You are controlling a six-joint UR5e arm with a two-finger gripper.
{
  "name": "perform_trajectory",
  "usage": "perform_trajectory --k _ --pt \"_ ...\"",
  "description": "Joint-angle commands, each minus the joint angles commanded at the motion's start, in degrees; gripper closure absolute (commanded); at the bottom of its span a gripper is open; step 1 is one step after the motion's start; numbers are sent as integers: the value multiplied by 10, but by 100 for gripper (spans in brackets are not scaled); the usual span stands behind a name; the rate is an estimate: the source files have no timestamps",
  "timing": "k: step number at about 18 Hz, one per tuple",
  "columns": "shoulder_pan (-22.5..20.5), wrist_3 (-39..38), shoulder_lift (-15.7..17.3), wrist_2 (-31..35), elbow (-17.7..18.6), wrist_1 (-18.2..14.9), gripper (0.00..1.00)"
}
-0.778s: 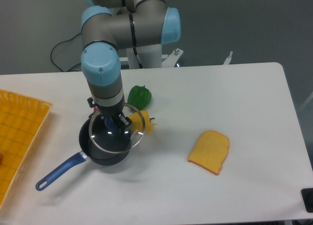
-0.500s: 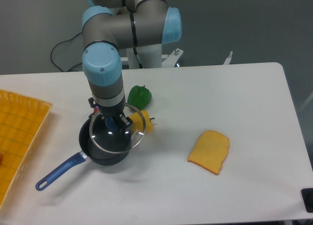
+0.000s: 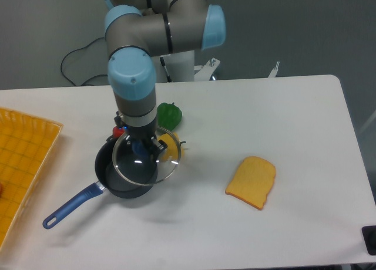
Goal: Place the lid on the table
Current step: 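Lift the glass lid by its knob off the blue saucepan, then carry the held glass lid away from the saucepan toward the yellow slice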
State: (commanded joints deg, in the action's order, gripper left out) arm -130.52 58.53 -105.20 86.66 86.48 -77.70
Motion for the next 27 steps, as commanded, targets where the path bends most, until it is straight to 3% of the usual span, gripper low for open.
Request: perform_trajectory --k 10,21,24,27 --pt "-49 71 -18 9 -1 4 53" --pt "-85 82 -27 24 2 9 53" --pt "-98 71 -32 21 4 24 53" --pt "-100 6 -45 16 6 61 53"
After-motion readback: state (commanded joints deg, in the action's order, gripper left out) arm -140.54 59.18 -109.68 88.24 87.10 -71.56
